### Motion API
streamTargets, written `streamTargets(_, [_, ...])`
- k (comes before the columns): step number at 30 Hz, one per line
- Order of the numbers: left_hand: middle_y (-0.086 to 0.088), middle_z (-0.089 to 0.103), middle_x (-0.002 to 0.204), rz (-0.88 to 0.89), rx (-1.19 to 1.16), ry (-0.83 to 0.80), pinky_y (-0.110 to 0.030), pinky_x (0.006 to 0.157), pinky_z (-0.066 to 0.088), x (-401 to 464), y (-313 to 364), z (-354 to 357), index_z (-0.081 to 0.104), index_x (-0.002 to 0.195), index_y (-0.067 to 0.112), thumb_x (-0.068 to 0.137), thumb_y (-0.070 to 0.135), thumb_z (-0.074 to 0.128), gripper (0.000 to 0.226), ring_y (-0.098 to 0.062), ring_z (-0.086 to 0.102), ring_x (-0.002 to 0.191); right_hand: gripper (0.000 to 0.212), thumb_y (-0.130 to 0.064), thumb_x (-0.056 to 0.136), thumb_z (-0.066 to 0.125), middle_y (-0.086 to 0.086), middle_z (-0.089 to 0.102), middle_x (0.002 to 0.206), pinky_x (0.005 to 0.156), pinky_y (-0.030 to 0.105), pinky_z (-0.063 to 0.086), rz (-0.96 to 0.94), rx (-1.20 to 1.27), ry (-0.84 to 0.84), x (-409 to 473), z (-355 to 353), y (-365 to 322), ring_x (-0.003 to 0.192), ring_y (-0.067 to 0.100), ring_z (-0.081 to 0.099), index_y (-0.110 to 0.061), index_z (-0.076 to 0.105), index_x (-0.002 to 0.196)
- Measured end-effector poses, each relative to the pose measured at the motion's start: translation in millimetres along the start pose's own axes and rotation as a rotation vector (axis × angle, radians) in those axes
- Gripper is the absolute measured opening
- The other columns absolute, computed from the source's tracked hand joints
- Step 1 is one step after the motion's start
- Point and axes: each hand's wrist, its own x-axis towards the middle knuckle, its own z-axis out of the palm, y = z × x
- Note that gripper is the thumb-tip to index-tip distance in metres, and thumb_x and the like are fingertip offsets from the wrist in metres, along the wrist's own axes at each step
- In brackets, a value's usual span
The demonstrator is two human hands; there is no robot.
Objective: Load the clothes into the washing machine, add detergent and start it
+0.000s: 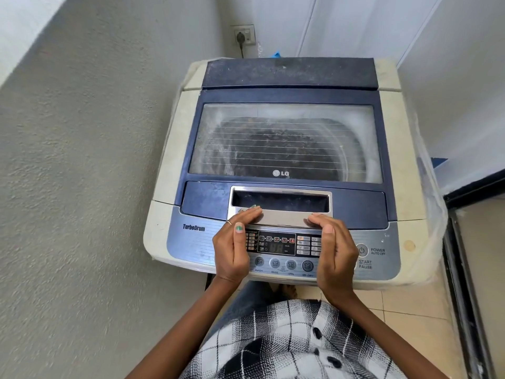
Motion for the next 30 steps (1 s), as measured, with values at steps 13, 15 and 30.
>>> streamTargets(13, [-0.007,0.070,0.112,-0.023,-0.022,0.010,-0.055,0.086,0.051,0.0,0.7,1.2,0.070,0.109,0.004,0.099,0.023,0.029,0.046,-0.029,0.066,0.106,0.037,-0.020,0.097,0.031,0.007,0.067,0.100,0.089,0.027,0.048,-0.019,0.006,-0.029,0.3,-2.8,-1.3,0.098,0.019,0.062,-0.006,0.066,0.103])
streamTargets(15, [-0.007,0.070,0.112,-0.025,-0.023,0.008,-0.056,0.086,0.051,-0.3,0.8,1.3,0.069,0.109,0.005,0.099,0.024,0.029,0.046,-0.029,0.066,0.106,0.037,-0.020,0.098,0.032,0.005,0.067,0.100,0.089,0.028,0.048,-0.026,-0.014,-0.038,0.9,-3.0,-2.3,0.098,0.017,0.062,-0.007,0.066,0.103])
streamTargets(30, [0.019,0.062,0.123,-0.074,0.377,-0.115,-0.030,0.096,0.046,17.3,39.6,10.9,0.058,0.126,0.036,0.095,0.050,0.018,0.052,0.000,0.055,0.113,0.030,-0.015,0.090,0.043,-0.002,0.061,0.114,0.094,0.033,0.046,-0.160,-0.252,-0.203,19.8,-4.6,-14.3,0.108,0.010,0.056,-0.012,0.062,0.113])
